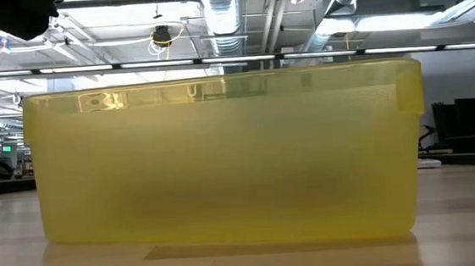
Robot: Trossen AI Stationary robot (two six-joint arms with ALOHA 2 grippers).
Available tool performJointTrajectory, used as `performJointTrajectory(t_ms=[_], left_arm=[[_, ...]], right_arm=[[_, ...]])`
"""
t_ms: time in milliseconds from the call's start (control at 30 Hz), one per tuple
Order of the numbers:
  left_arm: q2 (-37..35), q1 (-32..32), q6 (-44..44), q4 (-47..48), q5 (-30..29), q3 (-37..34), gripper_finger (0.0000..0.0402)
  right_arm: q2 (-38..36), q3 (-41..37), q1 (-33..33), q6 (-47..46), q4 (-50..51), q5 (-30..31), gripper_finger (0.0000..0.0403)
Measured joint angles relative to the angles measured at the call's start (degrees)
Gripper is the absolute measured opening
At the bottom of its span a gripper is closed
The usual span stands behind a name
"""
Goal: Pick and place USB-C Cables
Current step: Put the white charger cable into the yellow bin
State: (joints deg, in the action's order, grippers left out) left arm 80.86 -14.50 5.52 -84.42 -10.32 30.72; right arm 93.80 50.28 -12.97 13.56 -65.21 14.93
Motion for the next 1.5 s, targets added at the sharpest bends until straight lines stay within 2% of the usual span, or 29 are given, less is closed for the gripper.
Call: performJointTrajectory(t_ms=[200, 300, 600, 800, 1133, 1333, 1500], left_arm=[[0.0, 0.0, 0.1, 0.0, -0.4, 0.0, 0.0161], [0.0, 0.0, 0.3, 0.0, -0.4, 0.0, 0.0147], [-0.1, 0.0, 0.3, 1.1, -2.2, 0.0, 0.0018], [-0.1, 0.0, 0.3, 1.3, -3.5, 0.0, 0.0021], [-0.1, 0.0, -0.3, 1.6, -4.1, 0.0, 0.0017], [-0.1, 0.0, -0.5, 1.7, -4.1, 0.0, 0.0015], [-0.1, 0.0, -1.6, 2.9, -5.0, 0.0, 0.0015]], right_arm=[[0.0, 0.0, 0.0, 0.0, 0.6, 0.0, 0.0008], [0.0, 0.0, 0.0, -0.1, 0.7, 0.0, 0.0008], [0.0, 0.0, 0.0, -0.2, 0.9, 0.0, 0.0009], [0.0, 0.0, 0.0, -0.2, 1.6, 0.2, 0.0029], [-1.4, 0.0, -0.1, -0.1, 2.2, 2.0, 0.0094], [-8.1, 0.0, -1.1, 0.0, 15.6, 5.8, 0.0158], [-15.4, 0.0, -2.5, -0.3, 29.6, 6.3, 0.0202]])
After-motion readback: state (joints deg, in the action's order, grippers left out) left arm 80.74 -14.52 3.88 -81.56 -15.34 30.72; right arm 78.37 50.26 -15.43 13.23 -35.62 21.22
